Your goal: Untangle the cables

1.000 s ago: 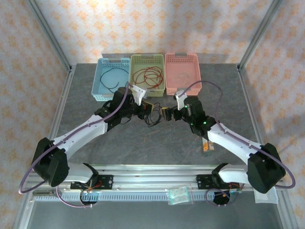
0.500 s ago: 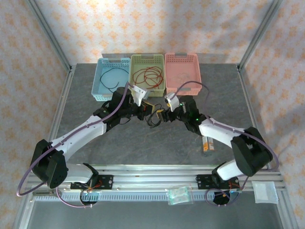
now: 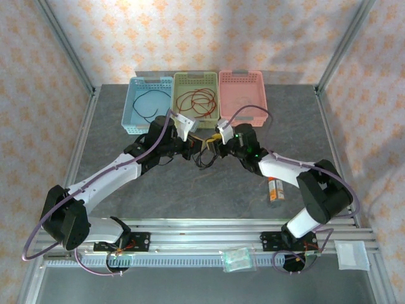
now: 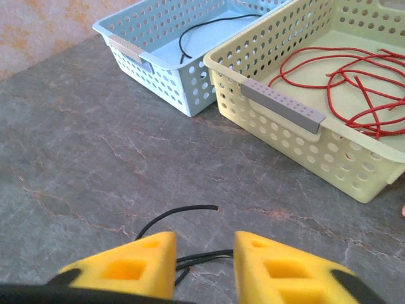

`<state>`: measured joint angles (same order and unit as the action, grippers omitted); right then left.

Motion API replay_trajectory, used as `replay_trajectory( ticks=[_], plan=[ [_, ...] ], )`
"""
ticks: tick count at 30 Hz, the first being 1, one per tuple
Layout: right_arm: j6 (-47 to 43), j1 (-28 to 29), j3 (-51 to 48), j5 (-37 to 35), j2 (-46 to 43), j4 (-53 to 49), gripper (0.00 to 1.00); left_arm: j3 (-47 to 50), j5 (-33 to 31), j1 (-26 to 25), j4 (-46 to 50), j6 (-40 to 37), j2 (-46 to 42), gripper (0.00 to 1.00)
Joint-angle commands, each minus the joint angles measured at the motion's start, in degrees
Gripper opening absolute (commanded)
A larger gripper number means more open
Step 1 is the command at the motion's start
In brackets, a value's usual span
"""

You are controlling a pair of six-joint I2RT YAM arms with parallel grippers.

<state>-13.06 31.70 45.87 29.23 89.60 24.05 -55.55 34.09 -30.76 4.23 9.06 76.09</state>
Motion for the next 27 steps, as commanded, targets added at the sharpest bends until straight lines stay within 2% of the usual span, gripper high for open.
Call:
replay_trajectory(
  ticks=[1, 6, 10, 11, 14, 16, 18, 27],
  plan=[
    [0.31, -0.06, 1.44, 0.66, 0.26, 2.67, 0.2, -0.48, 0.47, -0.68, 1.12, -0.62, -1.66, 0.0],
    [0.34, -0.06, 1.16, 0.33, -0.23, 1.92, 0.07, -1.23, -0.79, -0.66, 2.81, -1.15, -1.13, 0.0],
    [0.9, -0.06, 0.83, -0.51, -1.13, 0.79, 0.01, -0.99, -2.24, -0.62, 2.98, -1.02, -1.1, 0.01],
    [1.16, -0.06, 0.91, -0.8, -1.44, 0.46, 0.0, -0.88, -2.49, -0.64, 2.74, -0.9, -1.06, 0.1],
    [1.89, -0.06, 1.07, -1.59, -2.55, -1.02, 0.0, -0.74, -2.57, -0.66, 2.25, -0.46, -0.33, 0.47],
    [2.12, -0.06, 1.15, -1.55, -3.23, -1.91, 0.0, -0.49, -2.37, -0.61, 1.3, -0.07, 0.31, 0.61],
    [2.33, -0.06, 1.33, -1.39, -3.58, -2.64, 0.0, -0.51, -1.85, -0.62, 0.25, 0.33, 1.02, 0.66],
    [3.17, -0.06, 1.77, -2.83, -3.56, -4.89, 0.0, 0.9, 3.54, -1.65, -5.37, 2.52, 3.62, 0.71]
  ],
)
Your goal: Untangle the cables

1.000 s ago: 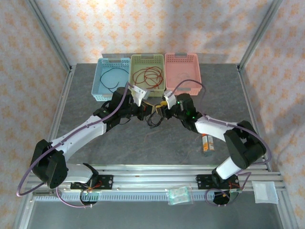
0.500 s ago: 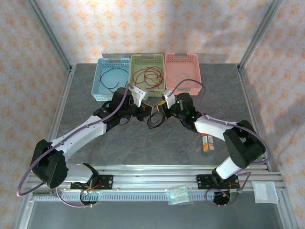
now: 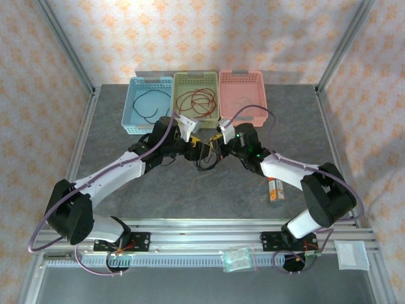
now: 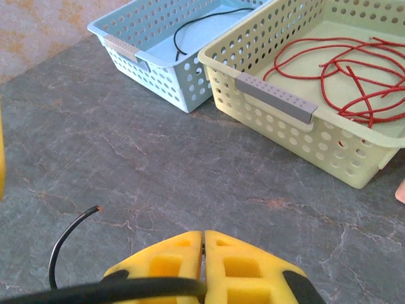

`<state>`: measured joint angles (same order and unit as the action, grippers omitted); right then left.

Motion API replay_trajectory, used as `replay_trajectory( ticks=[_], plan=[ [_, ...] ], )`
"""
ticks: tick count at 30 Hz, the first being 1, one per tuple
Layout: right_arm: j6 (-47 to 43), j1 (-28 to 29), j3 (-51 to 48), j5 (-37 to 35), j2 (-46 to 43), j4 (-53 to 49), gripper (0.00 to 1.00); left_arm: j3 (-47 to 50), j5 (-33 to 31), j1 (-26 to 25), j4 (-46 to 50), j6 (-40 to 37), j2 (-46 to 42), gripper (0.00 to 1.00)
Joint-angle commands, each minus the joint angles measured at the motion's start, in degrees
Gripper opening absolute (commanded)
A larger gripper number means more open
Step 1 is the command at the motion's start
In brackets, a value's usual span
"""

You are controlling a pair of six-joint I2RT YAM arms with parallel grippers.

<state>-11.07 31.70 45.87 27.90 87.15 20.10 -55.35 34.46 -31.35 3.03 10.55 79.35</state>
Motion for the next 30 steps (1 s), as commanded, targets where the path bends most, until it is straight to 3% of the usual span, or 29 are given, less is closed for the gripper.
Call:
replay_trajectory(
  ticks=[1, 3, 8, 14, 18, 24, 30],
  plan=[
    [1.36, -0.04, 1.77, -1.67, -1.08, -1.0, 0.0, 0.93, 3.32, -1.33, -4.75, 1.21, 0.37, 0.71],
    [1.56, -0.06, 1.77, -1.48, -1.25, -1.03, 0.0, 1.6, 2.91, -1.77, -5.46, 1.55, 0.58, 0.7],
    [2.19, -0.06, 1.77, -1.06, -1.99, -0.85, 0.0, 2.12, 0.4, -1.87, -4.89, 1.45, 2.07, 0.41],
    [3.01, -0.06, 1.13, -1.2, -2.95, -0.87, 0.0, 1.29, -1.89, -1.96, -4.13, 1.4, 3.0, 0.17],
    [6.97, -0.06, -0.95, -3.49, -2.91, 2.27, 0.05, 0.1, 0.18, -2.13, -4.33, 1.83, 2.13, 0.02],
    [13.29, -0.06, -2.8, -1.4, -1.13, 7.97, 0.38, -1.28, 2.59, -2.67, -4.42, 2.77, -0.86, 0.0],
    [15.98, -0.06, -3.87, -3.12, 1.43, 9.28, 0.42, -3.9, 1.84, -2.78, -1.87, 2.43, -3.6, 0.0]
  ],
)
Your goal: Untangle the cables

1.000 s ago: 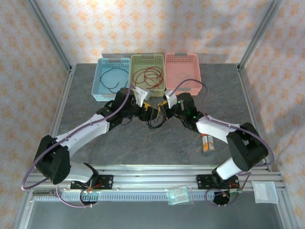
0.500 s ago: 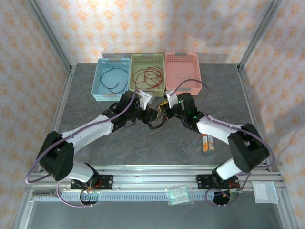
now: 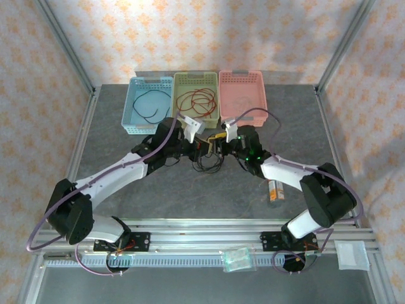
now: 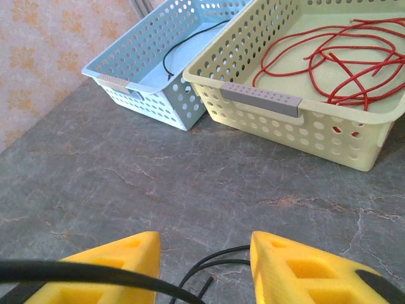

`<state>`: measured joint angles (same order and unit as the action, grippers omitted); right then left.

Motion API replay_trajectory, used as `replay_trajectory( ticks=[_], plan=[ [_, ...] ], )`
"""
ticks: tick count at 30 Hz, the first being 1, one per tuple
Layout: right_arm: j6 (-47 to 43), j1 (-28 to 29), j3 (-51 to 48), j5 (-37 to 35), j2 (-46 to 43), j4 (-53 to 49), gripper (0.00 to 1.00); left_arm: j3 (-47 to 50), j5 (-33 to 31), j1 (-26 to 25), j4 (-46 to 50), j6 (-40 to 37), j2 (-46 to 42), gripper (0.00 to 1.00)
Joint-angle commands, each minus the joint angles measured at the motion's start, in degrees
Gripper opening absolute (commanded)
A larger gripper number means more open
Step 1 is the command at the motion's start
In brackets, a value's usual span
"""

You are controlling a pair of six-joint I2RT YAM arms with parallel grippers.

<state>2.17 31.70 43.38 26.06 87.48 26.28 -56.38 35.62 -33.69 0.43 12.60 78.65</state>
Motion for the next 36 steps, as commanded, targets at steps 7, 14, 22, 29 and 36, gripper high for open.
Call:
replay_trajectory(
  ticks=[7, 14, 22, 29, 36],
  plan=[
    [4.43, -0.06, -1.1, -1.17, 5.24, 3.32, 0.43, -7.12, 2.21, -0.41, 2.27, 0.78, -5.72, 0.0],
    [5.31, -0.06, -0.75, -3.05, 8.08, 2.9, 0.43, -11.64, 1.4, -0.42, 4.5, 0.85, -8.49, 0.0],
    [6.27, -0.06, -1.36, -5.48, 9.79, 2.21, 0.43, -19.56, -2.09, -0.43, 9.05, -0.59, -9.52, 0.0],
    [6.75, -0.06, -2.7, -5.94, 10.43, 2.34, 0.43, -29.22, -7.14, -0.44, 13.58, -2.21, -8.56, 0.0],
    [7.34, -0.06, -5.07, -5.68, 9.45, 3.42, 0.43, -39.26, -13.44, -0.32, 18.97, -3.86, -5.51, 0.0]
  ],
)
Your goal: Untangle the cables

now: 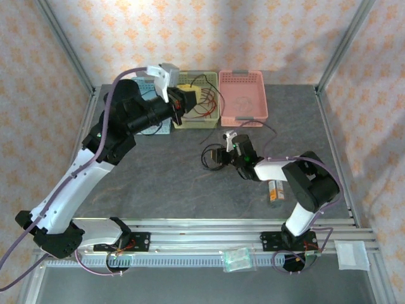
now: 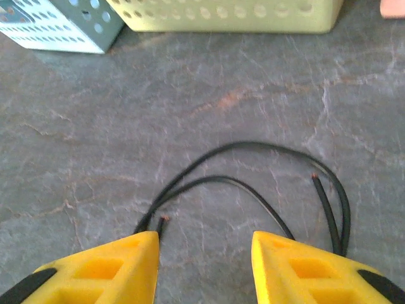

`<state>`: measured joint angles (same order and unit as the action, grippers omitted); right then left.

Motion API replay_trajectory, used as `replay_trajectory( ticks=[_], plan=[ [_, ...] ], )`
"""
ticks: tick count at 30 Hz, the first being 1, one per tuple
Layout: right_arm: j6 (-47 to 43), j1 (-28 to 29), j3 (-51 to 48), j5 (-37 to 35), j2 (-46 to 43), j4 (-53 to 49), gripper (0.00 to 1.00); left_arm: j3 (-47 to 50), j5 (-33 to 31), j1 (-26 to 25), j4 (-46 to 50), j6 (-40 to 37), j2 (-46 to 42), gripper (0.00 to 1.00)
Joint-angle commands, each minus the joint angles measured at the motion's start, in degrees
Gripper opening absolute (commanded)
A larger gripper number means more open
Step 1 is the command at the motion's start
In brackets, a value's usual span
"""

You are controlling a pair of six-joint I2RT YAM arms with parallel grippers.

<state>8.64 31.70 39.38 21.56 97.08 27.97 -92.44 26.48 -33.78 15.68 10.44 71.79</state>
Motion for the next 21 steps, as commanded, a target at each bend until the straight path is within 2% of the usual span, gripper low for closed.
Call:
replay_trajectory(
  ticks=[1, 5, 9, 12, 16, 21],
  plan=[
    [0.85, -0.05, -1.59, -1.01, -0.91, 1.89, 0.44, -4.22, -6.0, -0.23, 4.54, -2.05, 1.93, 0.0],
    [0.12, 0.11, -4.33, -0.34, -5.39, 2.27, 0.48, -6.79, -13.51, -0.15, 7.51, -3.3, 3.64, 0.0],
    [-0.72, 0.51, -7.12, -0.26, -12.28, 0.68, 0.59, -7.13, -18.35, 1.0, 8.05, -3.59, 5.17, 0.0],
    [-0.91, 0.9, -8.7, -0.43, -17.95, -1.33, 0.71, -5.78, -17.91, 3.8, 6.78, -2.44, 5.98, 0.0],
    [0.13, 0.9, -9.87, -3.48, -26.05, -3.61, 0.99, -1.76, -13.18, 9.95, 1.93, 0.97, 6.39, 0.0],
    [1.72, 0.9, -3.23, -12.63, -29.08, -14.78, 1.0, -0.06, -11.32, 14.87, -1.39, 2.31, 8.59, 0.0]
  ],
)
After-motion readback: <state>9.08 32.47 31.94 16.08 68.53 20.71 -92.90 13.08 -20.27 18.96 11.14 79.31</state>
